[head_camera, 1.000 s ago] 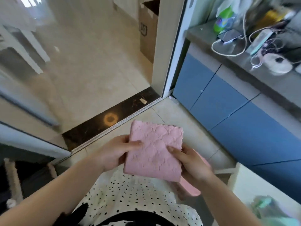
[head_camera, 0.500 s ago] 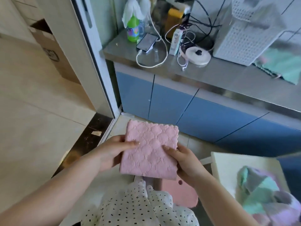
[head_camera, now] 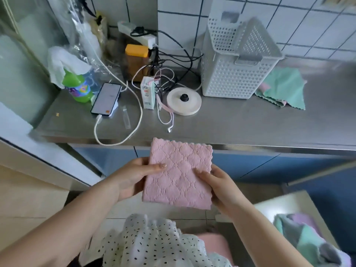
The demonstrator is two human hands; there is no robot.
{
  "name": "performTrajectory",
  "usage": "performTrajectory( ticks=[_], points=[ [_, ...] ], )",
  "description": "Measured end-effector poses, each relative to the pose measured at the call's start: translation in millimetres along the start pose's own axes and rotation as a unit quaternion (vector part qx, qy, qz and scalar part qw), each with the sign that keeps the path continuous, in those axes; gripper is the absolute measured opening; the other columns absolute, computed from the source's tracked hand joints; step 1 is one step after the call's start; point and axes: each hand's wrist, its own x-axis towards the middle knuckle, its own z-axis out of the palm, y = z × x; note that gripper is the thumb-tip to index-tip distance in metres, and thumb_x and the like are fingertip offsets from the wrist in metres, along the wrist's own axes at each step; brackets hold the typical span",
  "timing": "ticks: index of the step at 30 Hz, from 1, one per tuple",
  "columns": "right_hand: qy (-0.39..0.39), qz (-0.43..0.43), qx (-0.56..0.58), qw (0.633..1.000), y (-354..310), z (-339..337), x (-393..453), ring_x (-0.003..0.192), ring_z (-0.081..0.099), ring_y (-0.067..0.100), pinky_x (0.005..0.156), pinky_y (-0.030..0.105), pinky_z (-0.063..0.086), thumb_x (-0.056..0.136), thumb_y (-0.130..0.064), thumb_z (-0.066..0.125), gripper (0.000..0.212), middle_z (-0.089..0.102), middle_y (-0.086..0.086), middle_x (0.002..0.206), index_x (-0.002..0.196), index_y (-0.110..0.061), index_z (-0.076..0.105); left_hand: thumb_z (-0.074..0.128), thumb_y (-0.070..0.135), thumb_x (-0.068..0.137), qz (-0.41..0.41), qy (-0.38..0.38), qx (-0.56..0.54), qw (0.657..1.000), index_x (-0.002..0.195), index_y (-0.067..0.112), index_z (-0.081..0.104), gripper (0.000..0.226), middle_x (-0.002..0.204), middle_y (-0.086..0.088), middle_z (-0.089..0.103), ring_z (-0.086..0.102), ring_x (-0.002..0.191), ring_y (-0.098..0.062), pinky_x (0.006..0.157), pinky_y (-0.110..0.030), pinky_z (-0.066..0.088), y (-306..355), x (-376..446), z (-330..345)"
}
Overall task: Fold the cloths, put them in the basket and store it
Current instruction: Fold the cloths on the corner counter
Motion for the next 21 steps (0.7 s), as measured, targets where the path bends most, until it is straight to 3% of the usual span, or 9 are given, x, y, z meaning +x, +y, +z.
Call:
performTrajectory(
  ticks=[9,12,15,18,21],
  points=[
    [0.064,-0.083,0.059,0.993,-97.5,-23.7,71.5,0.093,0.068,0.025,0.072,0.031,0.058,0.080,-0.017,0.062,0.043,0.070,0.014,0.109,0.120,-0.003,0.056,0.069,0.016,0.066,0.036,-0.065,0.076,0.994,0.102,0.008,0.064,0.037,0.089,-0.009,0.075,0.072,0.077,-0.021,0.066,-0.032,0.058,118.8,104.8,33.4],
    [0.077,-0.106,0.063,0.989,-133.2,-30.9,85.8,0.089,0.069,0.023,0.071,0.030,0.058,0.079,-0.018,0.061,0.039,0.071,0.012,0.104,0.115,-0.004,0.057,0.071,0.021,0.068,0.050,-0.077,0.117,0.989,0.105,0.009,0.064,0.039,0.091,-0.007,0.075,0.072,0.082,-0.020,0.069,-0.033,0.055,159.6,131.7,44.5],
    [0.096,-0.122,0.051,0.987,-167.1,-38.9,94.8,0.089,0.070,0.024,0.071,0.030,0.059,0.083,-0.019,0.060,0.034,0.071,0.012,0.104,0.114,-0.006,0.058,0.066,0.020,0.080,0.059,-0.092,0.132,0.985,0.105,0.010,0.063,0.027,0.090,-0.006,0.075,0.072,0.079,-0.019,0.061,-0.029,0.056,192.1,150.3,59.3],
    [0.110,-0.140,0.039,0.983,-201.6,-48.0,101.8,0.078,0.071,0.020,0.062,0.026,0.057,0.088,-0.016,0.057,0.022,0.074,0.008,0.092,0.107,-0.007,0.061,0.062,0.019,0.085,0.065,-0.097,0.134,0.984,0.100,0.010,0.064,0.018,0.083,-0.005,0.075,0.071,0.072,-0.016,0.054,-0.026,0.056,222.5,162.0,77.4],
    [0.110,-0.165,0.013,0.980,-238.3,-60.2,108.5,0.082,0.070,0.020,0.068,0.028,0.058,0.088,-0.016,0.055,0.020,0.073,0.009,0.095,0.106,-0.008,0.061,0.065,0.027,0.074,0.077,-0.100,0.131,0.983,0.105,0.006,0.063,0.038,0.100,-0.013,0.072,0.068,0.088,-0.024,0.080,-0.037,0.055,251.7,173.5,96.4]
  ],
)
